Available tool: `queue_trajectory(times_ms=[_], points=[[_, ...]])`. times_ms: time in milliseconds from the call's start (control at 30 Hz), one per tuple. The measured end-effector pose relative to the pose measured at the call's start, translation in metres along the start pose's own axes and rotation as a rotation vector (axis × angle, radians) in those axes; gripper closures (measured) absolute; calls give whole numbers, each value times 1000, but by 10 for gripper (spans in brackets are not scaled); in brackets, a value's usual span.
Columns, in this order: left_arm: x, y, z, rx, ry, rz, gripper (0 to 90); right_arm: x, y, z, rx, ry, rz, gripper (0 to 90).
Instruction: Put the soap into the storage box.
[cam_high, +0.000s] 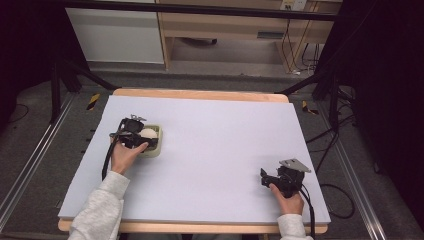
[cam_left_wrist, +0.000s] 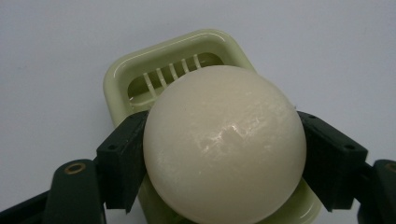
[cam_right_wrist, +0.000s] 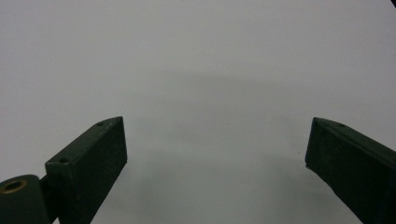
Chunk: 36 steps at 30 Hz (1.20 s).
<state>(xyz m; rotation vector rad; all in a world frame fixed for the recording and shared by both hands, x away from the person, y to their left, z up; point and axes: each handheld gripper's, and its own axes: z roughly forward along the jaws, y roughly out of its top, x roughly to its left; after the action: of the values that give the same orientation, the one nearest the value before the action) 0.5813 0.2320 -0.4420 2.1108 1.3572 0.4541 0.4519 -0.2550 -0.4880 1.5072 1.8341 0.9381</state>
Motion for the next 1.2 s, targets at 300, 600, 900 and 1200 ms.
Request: queue_trajectory(times_ms=[300, 600, 900, 1200], points=[[0, -1, 1, -5, -1, 9, 235, 0, 0, 0, 0, -2, 0, 59], [2, 0, -5, -33, -3, -7, 228, 0, 0, 0, -4, -1, 0, 60], [0, -1, -16, -66, -5, -11, 206, 1, 0, -1, -7, -2, 2, 60], [-5, -5, -33, -123, -20, -20, 204, 0, 0, -1, -9, -2, 2, 60]])
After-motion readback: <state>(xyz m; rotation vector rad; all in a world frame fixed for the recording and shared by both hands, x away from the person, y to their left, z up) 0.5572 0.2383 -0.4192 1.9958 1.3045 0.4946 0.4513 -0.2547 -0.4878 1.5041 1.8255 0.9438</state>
